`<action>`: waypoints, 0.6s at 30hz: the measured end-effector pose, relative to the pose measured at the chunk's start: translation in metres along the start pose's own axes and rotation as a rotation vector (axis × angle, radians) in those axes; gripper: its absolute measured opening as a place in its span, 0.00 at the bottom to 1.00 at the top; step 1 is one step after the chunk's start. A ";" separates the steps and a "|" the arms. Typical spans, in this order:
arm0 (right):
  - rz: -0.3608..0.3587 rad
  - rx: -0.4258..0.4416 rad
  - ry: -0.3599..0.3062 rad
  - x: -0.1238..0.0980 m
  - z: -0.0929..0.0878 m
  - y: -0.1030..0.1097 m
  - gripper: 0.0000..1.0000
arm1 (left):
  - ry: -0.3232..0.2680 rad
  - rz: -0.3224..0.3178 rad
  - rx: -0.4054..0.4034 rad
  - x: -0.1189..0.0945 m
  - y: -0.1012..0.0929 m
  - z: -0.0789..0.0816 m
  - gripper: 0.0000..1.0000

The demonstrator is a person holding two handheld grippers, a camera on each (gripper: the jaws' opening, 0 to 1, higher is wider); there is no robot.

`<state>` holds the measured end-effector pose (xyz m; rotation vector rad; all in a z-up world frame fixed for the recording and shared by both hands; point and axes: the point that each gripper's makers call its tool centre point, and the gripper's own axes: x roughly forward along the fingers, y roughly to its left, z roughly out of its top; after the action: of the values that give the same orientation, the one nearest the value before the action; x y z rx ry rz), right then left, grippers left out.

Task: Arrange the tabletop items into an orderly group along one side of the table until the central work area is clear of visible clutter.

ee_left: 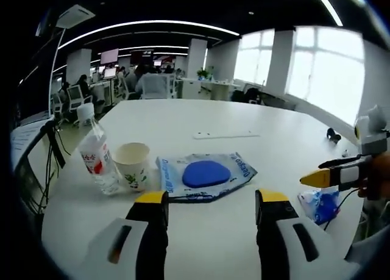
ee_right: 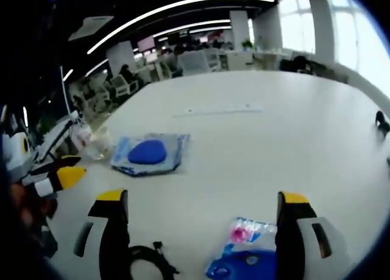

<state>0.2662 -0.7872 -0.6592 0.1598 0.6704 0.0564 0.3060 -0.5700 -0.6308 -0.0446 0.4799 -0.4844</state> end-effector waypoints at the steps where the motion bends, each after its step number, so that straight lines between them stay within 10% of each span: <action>1: -0.001 -0.003 0.000 -0.001 0.000 -0.001 1.00 | 0.001 -0.005 0.007 -0.001 -0.003 0.000 0.60; 18: -0.072 0.059 -0.022 -0.044 -0.021 -0.047 1.00 | 0.058 -0.105 0.076 -0.001 -0.049 -0.016 0.70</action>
<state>0.2189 -0.8351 -0.6565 0.1929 0.6553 -0.0344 0.2765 -0.6120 -0.6374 0.0172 0.5178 -0.6076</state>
